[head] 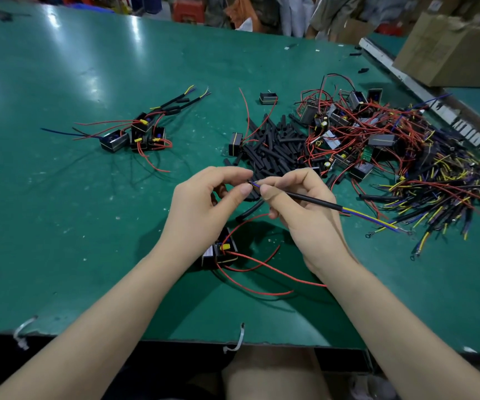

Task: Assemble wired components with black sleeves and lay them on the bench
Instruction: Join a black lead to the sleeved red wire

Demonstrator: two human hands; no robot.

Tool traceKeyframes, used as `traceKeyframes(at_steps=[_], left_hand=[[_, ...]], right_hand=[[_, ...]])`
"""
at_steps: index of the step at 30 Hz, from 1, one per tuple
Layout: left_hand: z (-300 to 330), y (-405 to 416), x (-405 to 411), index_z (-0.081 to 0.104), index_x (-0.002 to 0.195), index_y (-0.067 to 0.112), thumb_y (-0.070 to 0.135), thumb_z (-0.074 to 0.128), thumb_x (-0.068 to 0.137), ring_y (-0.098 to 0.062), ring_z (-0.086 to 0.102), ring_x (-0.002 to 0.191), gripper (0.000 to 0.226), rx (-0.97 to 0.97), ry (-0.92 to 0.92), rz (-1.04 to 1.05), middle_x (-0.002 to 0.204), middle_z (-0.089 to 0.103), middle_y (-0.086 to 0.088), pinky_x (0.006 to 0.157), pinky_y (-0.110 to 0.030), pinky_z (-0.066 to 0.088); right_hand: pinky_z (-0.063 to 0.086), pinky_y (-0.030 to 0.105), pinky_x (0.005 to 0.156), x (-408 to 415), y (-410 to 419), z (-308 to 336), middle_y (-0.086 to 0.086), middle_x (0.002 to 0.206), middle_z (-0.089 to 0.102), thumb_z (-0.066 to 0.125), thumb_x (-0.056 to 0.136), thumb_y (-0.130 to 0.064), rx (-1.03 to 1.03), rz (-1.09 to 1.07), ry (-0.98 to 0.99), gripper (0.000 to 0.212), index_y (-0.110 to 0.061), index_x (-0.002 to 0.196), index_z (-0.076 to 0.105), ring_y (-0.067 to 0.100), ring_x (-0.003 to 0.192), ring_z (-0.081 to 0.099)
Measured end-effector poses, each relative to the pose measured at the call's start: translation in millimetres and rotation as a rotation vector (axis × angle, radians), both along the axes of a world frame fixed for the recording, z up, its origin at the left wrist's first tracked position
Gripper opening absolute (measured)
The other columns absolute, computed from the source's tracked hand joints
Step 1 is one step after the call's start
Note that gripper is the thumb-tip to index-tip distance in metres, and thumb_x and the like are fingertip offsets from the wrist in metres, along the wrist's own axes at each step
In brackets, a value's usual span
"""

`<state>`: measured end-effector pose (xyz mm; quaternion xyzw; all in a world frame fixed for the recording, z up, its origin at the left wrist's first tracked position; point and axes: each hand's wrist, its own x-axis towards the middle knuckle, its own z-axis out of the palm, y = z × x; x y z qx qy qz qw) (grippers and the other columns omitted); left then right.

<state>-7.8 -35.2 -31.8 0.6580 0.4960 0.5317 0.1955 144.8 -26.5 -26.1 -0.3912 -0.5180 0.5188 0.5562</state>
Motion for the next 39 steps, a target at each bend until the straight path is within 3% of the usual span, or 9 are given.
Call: traceKeyframes(at_steps=[3, 7, 14, 19, 23, 26, 30, 34, 39], left_hand=[[0, 1, -1, 0.064, 0.093, 0.037, 0.017, 0.071, 0.084, -0.004, 0.055, 0.072, 0.023, -0.099, -0.164, -0.030, 0.081, 0.066, 0.026, 0.072, -0.019, 0.045], [-1, 3, 1, 0.062, 0.091, 0.029, 0.010, 0.071, 0.083, -0.003, 0.052, 0.068, 0.023, -0.132, -0.325, -0.097, 0.078, 0.067, 0.019, 0.068, -0.018, 0.044], [-2, 2, 3, 0.059, 0.085, 0.025, 0.006, 0.071, 0.082, -0.002, 0.056, 0.068, 0.023, -0.142, -0.378, -0.124, 0.077, 0.068, 0.016, 0.068, -0.019, 0.045], [-4, 2, 3, 0.067, 0.087, 0.032, 0.018, 0.069, 0.086, -0.016, 0.057, 0.068, 0.015, -0.167, -0.182, -0.028, 0.079, 0.069, 0.015, 0.068, -0.025, 0.047], [-1, -1, 3, 0.073, 0.092, 0.023, 0.020, 0.067, 0.086, -0.007, 0.053, 0.065, 0.009, 0.040, 0.148, 0.071, 0.075, 0.060, 0.020, 0.064, -0.006, 0.037], [0, -1, 3, 0.073, 0.091, 0.016, 0.016, 0.066, 0.086, -0.007, 0.048, 0.064, 0.009, 0.111, 0.242, 0.110, 0.076, 0.057, 0.015, 0.064, -0.006, 0.035], [3, 0, 4, 0.071, 0.086, 0.017, 0.018, 0.063, 0.085, -0.004, 0.048, 0.061, 0.008, 0.065, 0.224, 0.085, 0.072, 0.054, 0.019, 0.063, -0.005, 0.034], [3, 1, 4, 0.064, 0.074, 0.031, 0.017, 0.066, 0.085, -0.003, 0.044, 0.053, 0.019, -0.108, 0.076, 0.039, 0.058, 0.055, 0.018, 0.055, -0.008, 0.032], [8, 4, 4, 0.067, 0.073, 0.026, 0.017, 0.066, 0.085, -0.012, 0.050, 0.066, 0.016, -0.347, -0.220, -0.086, 0.071, 0.065, -0.014, 0.067, -0.026, 0.041]], right_hand=[[0.046, 0.016, 0.055, -1, -1, 0, 0.000, 0.086, 0.074, 0.066, 0.085, 0.003, 0.016, 0.004, 0.001, 0.023, -0.016, 0.083, 0.052, 0.006, 0.067, 0.061], [0.040, 0.013, 0.049, 0, 1, 0, -0.008, 0.082, 0.071, 0.065, 0.087, -0.006, -0.082, 0.009, -0.034, 0.015, -0.019, 0.093, 0.062, 0.002, 0.056, 0.055], [0.036, 0.017, 0.051, 1, 2, 0, -0.006, 0.085, 0.074, 0.059, 0.091, -0.022, -0.200, 0.056, -0.134, 0.013, -0.023, 0.094, 0.072, 0.006, 0.065, 0.052], [0.036, 0.016, 0.049, -1, 0, 1, -0.004, 0.078, 0.071, 0.061, 0.090, -0.018, -0.143, -0.003, -0.174, 0.012, -0.022, 0.089, 0.072, 0.005, 0.060, 0.052], [0.036, 0.014, 0.048, -2, 1, 2, -0.005, 0.074, 0.068, 0.061, 0.090, -0.015, -0.133, -0.014, -0.174, 0.012, -0.020, 0.089, 0.072, 0.006, 0.056, 0.051], [0.037, 0.012, 0.048, -2, 2, 1, -0.003, 0.073, 0.068, 0.061, 0.089, -0.011, -0.104, -0.012, -0.168, 0.014, -0.020, 0.086, 0.072, 0.006, 0.055, 0.051], [0.040, 0.011, 0.052, 0, 4, -2, -0.006, 0.071, 0.068, 0.060, 0.090, -0.006, -0.009, -0.011, -0.212, 0.016, -0.017, 0.087, 0.073, 0.005, 0.057, 0.053], [0.043, 0.014, 0.075, 4, 4, -2, 0.002, 0.086, 0.067, 0.061, 0.089, -0.002, 0.288, -0.036, -0.463, 0.014, -0.010, 0.093, 0.072, 0.001, 0.079, 0.058], [0.042, 0.014, 0.078, 5, 7, -4, 0.011, 0.089, 0.061, 0.062, 0.087, 0.005, 0.616, -0.124, -0.625, 0.016, -0.002, 0.096, 0.072, 0.007, 0.082, 0.056]])
